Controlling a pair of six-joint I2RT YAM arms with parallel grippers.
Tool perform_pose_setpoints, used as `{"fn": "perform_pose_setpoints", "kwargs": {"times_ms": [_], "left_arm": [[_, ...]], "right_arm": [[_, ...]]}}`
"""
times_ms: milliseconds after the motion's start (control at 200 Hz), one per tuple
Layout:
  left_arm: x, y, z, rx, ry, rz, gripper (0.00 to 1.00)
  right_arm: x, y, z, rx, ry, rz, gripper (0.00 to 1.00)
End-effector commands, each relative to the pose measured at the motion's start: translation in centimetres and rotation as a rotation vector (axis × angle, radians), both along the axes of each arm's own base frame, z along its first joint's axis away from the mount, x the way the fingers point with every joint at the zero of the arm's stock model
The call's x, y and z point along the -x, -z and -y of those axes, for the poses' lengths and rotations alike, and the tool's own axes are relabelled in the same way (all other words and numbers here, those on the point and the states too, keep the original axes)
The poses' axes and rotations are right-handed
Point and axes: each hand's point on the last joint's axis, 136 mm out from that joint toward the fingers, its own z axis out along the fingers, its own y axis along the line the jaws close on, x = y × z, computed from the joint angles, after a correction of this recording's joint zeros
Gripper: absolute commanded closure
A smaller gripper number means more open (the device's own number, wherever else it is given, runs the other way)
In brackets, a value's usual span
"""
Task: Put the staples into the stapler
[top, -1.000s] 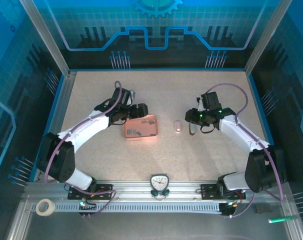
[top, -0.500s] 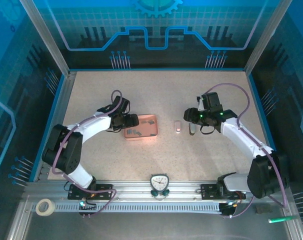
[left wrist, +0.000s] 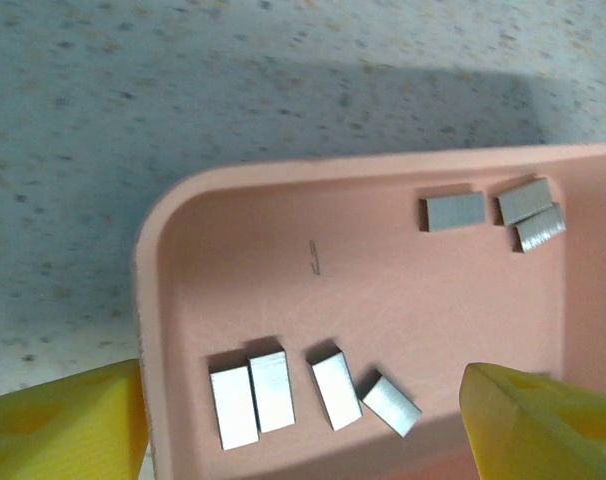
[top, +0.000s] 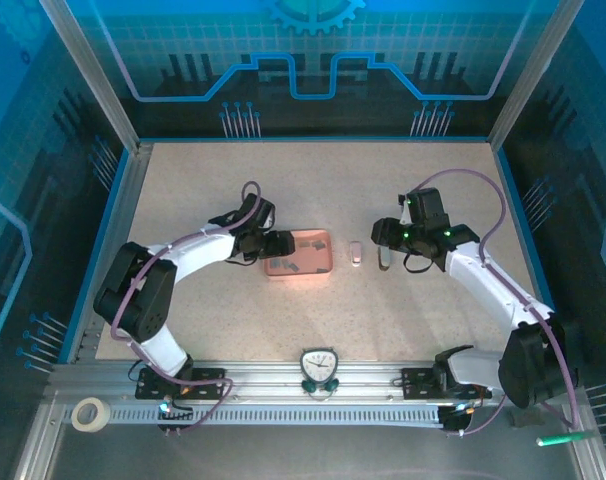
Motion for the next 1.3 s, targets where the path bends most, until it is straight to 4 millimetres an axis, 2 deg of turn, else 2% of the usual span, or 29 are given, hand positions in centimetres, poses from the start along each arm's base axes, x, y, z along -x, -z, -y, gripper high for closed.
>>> {"fn": "perform_pose_setpoints", "kwargs": {"times_ms": [0, 115, 140, 155, 175, 280, 330, 350, 365, 375, 485, 560, 620, 725, 790, 870, 905, 971, 1046, 1076, 1106, 1161, 1211, 1296], "left_arm": [[-0.9, -2.2, 0.7, 0.022, 0.011, 0.054, 0.19], [-2.2, -5.1, -1.2, -0.073, 0.005, 0.171, 0.17], [-2.5, -5.9, -1.9, -0.103, -0.006, 0.205, 0.16], [-2.8, -6.4, -2.5, -0.121, -0.015, 0.224, 0.15], [-3.0, -7.0, -3.1, -0.143, -0.027, 0.252, 0.15], [-4.0, -10.2, -7.4, -0.250, -0.112, 0.407, 0.09], [-4.2, -11.3, -9.4, -0.295, -0.159, 0.477, 0.01], [-4.3, -11.9, -10.1, -0.310, -0.179, 0.509, 0.01], [-4.3, -12.1, -10.7, -0.325, -0.193, 0.530, 0.01], [-4.3, -12.1, -11.0, -0.337, -0.198, 0.541, 0.01], [-4.3, -13.1, -14.1, -0.439, -0.273, 0.667, 0.01], [-4.3, -12.4, -15.8, -0.476, -0.314, 0.696, 0.01], [-4.3, -11.1, -17.0, -0.498, -0.340, 0.701, 0.01], [-4.7, -8.7, -17.4, -0.541, -0.298, 0.746, 0.01], [-4.8, -7.2, -17.7, -0.564, -0.279, 0.686, 0.01], [-4.7, -5.4, -17.8, -0.551, -0.254, 0.716, 0.01], [-4.7, -5.3, -18.1, -0.560, -0.247, 0.728, 0.01], [-5.0, -6.6, -17.8, -0.529, -0.215, 0.838, 0.01], [-4.2, -5.8, -18.8, -0.444, -0.253, 0.899, 0.01], [-3.6, -4.8, -19.1, -0.399, -0.260, 0.910, 0.01], [-3.5, -5.2, -19.7, -0.382, -0.285, 0.965, 0.01], [-2.8, -4.0, -20.5, -0.348, -0.310, 0.901, 0.01], [-3.7, -3.9, -21.2, -0.329, -0.335, 0.858, 0.01], [-4.6, -3.8, -20.7, -0.363, -0.304, 0.822, 0.01]], "right_arm": [[-0.3, -0.2, 1.0, 0.032, 0.011, 0.031, 0.48], [-1.6, -0.5, 2.2, 0.071, 0.022, 0.092, 0.45], [-2.0, -0.7, 2.5, 0.080, 0.027, 0.111, 0.44], [-1.8, 0.2, 2.9, 0.093, 0.028, 0.102, 0.44], [-2.0, 0.4, 3.3, 0.106, 0.034, 0.112, 0.43], [-3.3, 0.6, 5.3, 0.175, 0.063, 0.179, 0.36], [-3.8, 0.5, 6.3, 0.216, 0.075, 0.212, 0.29], [-3.9, 0.5, 6.6, 0.236, 0.075, 0.227, 0.18], [-4.1, 0.4, 6.9, 0.250, 0.078, 0.238, 0.03], [-4.1, 0.4, 7.0, 0.260, 0.076, 0.245, 0.01], [-4.6, 0.1, 8.6, 0.365, 0.090, 0.323, 0.00], [-5.0, 0.2, 9.4, 0.423, 0.094, 0.390, 0.00], [-5.2, 0.6, 10.0, 0.459, 0.099, 0.438, 0.00], [-5.4, 1.3, 10.8, 0.517, 0.115, 0.524, 0.00], [-5.3, 2.3, 10.5, 0.528, 0.085, 0.571, 0.00], [-5.9, 2.7, 10.5, 0.524, 0.090, 0.606, 0.00], [-6.0, 3.0, 10.0, 0.511, 0.058, 0.596, 0.00], [-6.8, 2.9, 9.5, 0.510, 0.024, 0.623, 0.00], [-7.3, 3.6, 9.1, 0.516, 0.002, 0.644, 0.00], [-7.4, 4.3, 9.3, 0.515, 0.008, 0.641, 0.00], [-7.5, 4.7, 9.3, 0.509, 0.013, 0.653, 0.00], [-7.5, 5.0, 9.8, 0.496, 0.036, 0.663, 0.00], [-7.4, 5.2, 9.9, 0.483, 0.030, 0.640, 0.00], [-7.5, 5.3, 10.0, 0.478, 0.027, 0.637, 0.00]]}}
